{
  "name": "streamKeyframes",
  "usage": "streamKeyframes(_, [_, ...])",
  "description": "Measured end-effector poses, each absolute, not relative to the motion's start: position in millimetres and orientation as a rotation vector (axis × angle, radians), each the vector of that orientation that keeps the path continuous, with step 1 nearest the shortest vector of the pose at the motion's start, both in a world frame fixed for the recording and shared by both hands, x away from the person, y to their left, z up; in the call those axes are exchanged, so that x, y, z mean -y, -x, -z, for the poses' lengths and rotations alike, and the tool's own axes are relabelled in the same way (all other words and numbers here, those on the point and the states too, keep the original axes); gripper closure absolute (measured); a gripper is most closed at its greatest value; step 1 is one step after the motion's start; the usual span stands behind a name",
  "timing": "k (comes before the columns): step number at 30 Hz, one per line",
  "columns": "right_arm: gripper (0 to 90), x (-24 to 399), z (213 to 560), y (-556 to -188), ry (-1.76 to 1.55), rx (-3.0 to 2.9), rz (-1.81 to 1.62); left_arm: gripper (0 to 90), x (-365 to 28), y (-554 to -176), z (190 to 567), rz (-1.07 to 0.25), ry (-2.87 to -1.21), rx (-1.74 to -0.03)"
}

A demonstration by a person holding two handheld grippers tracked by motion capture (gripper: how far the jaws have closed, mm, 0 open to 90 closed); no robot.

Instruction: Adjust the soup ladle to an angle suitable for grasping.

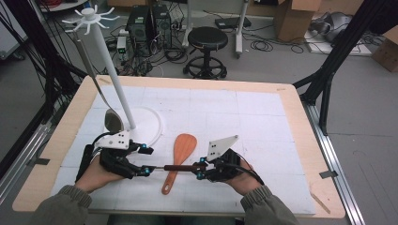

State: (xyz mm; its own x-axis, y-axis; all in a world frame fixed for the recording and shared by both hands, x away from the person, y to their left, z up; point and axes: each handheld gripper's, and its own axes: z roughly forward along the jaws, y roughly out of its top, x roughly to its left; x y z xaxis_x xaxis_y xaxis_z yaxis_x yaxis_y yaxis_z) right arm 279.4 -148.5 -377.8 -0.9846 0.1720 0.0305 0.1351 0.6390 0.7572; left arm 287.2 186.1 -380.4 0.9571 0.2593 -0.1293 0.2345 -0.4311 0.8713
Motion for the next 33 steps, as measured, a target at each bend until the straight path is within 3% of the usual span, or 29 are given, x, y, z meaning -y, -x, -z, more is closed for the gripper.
streamKeyframes(25, [72.5,142.8,339.5,-278.4,-0.159,-2.754,-1.310,47.2,-152.9,-292.1,391.3,0.050,-2.093,-0.289])
streamKeyframes(33, [72.5,141.6,336.6,-280.7,-0.149,-2.746,-1.332,59.8,-141.1,-296.8,392.8,0.082,-2.115,-0.260])
